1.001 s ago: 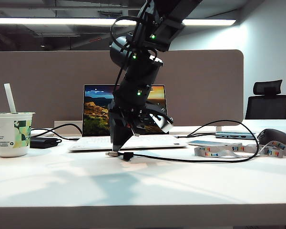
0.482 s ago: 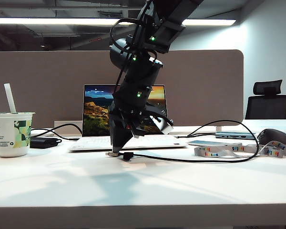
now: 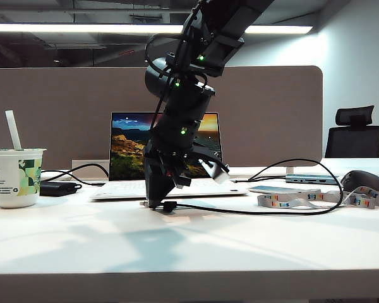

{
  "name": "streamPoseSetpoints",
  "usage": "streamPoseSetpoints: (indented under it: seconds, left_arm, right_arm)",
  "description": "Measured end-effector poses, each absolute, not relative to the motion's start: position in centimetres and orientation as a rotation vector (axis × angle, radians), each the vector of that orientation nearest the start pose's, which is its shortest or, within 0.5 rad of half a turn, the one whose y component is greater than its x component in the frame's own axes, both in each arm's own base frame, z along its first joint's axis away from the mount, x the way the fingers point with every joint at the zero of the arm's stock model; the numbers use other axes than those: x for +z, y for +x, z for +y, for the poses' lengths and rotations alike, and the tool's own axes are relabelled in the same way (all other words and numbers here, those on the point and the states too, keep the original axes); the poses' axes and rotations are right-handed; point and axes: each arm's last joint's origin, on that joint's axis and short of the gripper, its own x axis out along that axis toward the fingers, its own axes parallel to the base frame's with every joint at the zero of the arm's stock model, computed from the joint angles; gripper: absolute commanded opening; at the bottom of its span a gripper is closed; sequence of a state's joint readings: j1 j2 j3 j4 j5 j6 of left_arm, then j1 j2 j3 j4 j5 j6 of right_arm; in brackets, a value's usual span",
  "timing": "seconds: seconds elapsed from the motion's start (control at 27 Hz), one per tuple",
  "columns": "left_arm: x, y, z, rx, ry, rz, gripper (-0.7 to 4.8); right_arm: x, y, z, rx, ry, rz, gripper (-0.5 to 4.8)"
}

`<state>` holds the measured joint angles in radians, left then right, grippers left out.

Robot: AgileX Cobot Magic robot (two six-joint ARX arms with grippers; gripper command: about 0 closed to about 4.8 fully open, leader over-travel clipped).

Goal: Pick up the black phone, pick up the charger plug, insert the charger plug into the phone's charging port, and finally place the connected phone back on the desk.

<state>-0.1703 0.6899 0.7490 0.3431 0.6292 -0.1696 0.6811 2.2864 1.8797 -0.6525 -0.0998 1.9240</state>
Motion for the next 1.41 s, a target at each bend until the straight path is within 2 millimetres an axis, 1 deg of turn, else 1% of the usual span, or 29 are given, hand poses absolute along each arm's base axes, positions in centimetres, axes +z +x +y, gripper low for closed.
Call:
streamPoseSetpoints:
  seconds: [0.07,0.19,0.22,0.37,0.59,0.74,0.82,0.89,0.96,1.08,1.19,1.3,1.41]
  left_arm:
    - [38.2,13.6,-4.1,-0.82,-0.064,-0.334,-0.06]
    - [38.2,13.6,-4.1,-0.819,-0.064,-0.334,-0.06]
    - [38.2,13.6,-4.1,-0.819,-0.064,-0.334,-0.06]
    - [38.2,13.6,-4.1,-0.819,-0.064,-0.334,-0.06]
    - [38.2,13.6,-4.1,-0.819,-0.064,-0.335,-0.06]
    - [38.2,13.6,-4.1,-0.818,-0.064,-0.335,-0.06]
    - [38.2,13.6,-4.1,-0.818,-0.064,-0.335,-0.06]
    - [38.1,13.6,-4.1,-0.819,-0.066,-0.33,-0.06]
    - [38.1,13.7,-4.1,-0.819,-0.069,-0.326,-0.06]
    - [38.1,13.7,-4.1,-0.819,-0.071,-0.32,-0.06]
    - [37.8,13.8,-4.1,-0.818,-0.079,-0.287,-0.06]
    - [37.4,13.9,-4.1,-0.816,-0.089,-0.247,-0.06]
    - [37.2,14.3,-4.2,-0.816,-0.094,-0.226,-0.06]
  right_arm:
    - [17.5,37.9,31.0,-0.495,1.345,1.29,0.76]
    - [17.4,37.9,31.0,-0.497,1.348,1.295,0.03]
    - [17.3,37.9,31.0,-0.5,1.347,1.299,-0.1]
    - [17.4,38.0,31.0,-0.484,1.345,1.33,-0.09]
    - [17.4,38.5,30.2,-0.396,1.26,1.367,-0.09]
    - [17.4,39.6,28.8,-0.304,1.207,1.404,-0.09]
    - [18.1,40.1,27.9,-0.246,1.189,1.402,-0.09]
    - [19.5,40.6,27.0,-0.158,1.176,1.38,-0.09]
    - [21.7,41.1,26.2,-0.024,1.176,1.328,-0.09]
    - [25.9,41.8,24.7,0.198,1.203,1.215,-0.09]
    - [29.3,42.2,23.2,0.382,1.204,1.099,-0.09]
    - [32.5,42.1,21.5,0.568,1.157,0.987,-0.09]
    - [35.8,41.1,20.5,0.736,1.083,0.879,-0.09]
